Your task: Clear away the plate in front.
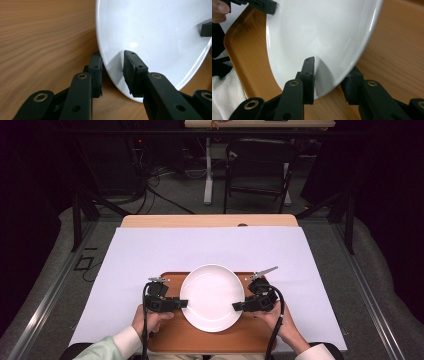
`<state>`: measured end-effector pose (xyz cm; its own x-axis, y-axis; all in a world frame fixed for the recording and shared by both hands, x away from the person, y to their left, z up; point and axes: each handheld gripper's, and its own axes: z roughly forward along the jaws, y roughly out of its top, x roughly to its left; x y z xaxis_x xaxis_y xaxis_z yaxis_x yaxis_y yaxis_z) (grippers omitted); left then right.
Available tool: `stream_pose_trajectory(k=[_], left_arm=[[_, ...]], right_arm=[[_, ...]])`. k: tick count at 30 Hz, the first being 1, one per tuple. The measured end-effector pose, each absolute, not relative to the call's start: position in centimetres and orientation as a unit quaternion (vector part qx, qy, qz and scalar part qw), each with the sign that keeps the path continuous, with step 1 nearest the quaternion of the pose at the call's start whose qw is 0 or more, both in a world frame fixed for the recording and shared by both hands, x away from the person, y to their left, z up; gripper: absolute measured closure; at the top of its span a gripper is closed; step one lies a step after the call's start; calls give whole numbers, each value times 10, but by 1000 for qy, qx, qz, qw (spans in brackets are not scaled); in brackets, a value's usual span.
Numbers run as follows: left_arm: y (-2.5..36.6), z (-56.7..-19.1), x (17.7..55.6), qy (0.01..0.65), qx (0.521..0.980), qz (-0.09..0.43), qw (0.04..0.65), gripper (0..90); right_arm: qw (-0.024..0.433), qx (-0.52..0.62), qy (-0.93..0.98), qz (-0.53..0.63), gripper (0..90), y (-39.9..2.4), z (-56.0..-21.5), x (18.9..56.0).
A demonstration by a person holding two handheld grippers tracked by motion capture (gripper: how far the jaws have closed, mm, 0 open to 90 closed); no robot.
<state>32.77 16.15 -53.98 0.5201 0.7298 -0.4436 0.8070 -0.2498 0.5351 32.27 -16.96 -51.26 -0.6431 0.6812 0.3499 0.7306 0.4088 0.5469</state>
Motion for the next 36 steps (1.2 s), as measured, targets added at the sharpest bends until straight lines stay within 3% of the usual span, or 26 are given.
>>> stream_pose_trajectory(k=[23,32,36], left_arm=[[160,-543,329,492,795,-36,353,641],[160,-542,330,492,798,-24,346,642],[159,-543,329,490,797,-27,352,582]], right_arm=[[26,-439,-849,-292,558,-166,-521,326],[20,-437,-859,-265,470,-163,-526,327],[14,-444,-856,-266,400,-164,-525,326]])
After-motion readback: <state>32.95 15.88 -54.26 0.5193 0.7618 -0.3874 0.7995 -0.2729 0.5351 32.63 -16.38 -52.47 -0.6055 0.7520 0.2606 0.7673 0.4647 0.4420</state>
